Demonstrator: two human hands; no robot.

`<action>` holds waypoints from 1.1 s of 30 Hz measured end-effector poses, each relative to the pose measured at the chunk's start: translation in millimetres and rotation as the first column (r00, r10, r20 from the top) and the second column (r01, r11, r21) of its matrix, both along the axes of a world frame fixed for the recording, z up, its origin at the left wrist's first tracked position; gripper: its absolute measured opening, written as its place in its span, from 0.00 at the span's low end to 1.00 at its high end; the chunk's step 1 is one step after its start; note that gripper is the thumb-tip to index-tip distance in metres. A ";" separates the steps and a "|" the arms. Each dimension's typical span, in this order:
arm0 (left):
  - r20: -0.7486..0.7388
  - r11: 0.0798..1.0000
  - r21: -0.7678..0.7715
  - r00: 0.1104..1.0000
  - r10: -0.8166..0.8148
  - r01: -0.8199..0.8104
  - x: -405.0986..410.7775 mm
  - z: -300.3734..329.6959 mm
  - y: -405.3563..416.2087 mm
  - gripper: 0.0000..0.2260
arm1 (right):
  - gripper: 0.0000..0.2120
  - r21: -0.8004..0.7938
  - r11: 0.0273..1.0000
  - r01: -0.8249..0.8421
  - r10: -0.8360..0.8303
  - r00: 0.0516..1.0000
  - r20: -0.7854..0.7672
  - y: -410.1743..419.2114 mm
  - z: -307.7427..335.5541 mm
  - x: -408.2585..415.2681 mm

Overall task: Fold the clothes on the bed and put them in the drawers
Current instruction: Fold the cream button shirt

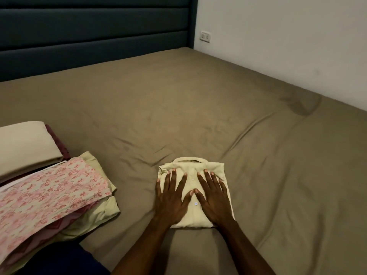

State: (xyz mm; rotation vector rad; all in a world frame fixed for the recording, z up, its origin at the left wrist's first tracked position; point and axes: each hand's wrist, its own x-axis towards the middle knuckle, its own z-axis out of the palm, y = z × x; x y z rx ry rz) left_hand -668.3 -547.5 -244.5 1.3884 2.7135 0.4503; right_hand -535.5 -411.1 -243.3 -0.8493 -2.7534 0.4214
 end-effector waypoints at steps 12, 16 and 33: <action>0.114 0.919 -0.249 0.952 -0.285 0.305 14.8 49.8 -84.5 0.51 | 0.36 0.282 0.910 -0.302 0.354 0.923 -0.153 -34.1 26.3 80.4; -0.174 0.956 -0.075 0.940 -0.293 0.283 12.7 55.6 -80.8 0.24 | 0.37 0.399 0.855 -0.331 0.347 0.937 0.032 -37.5 29.4 62.5; 0.235 0.847 0.526 0.970 -0.055 -0.080 -42.7 225.7 36.4 0.16 | 0.22 -0.938 0.343 0.043 -0.330 0.941 -0.077 28.6 205.1 20.6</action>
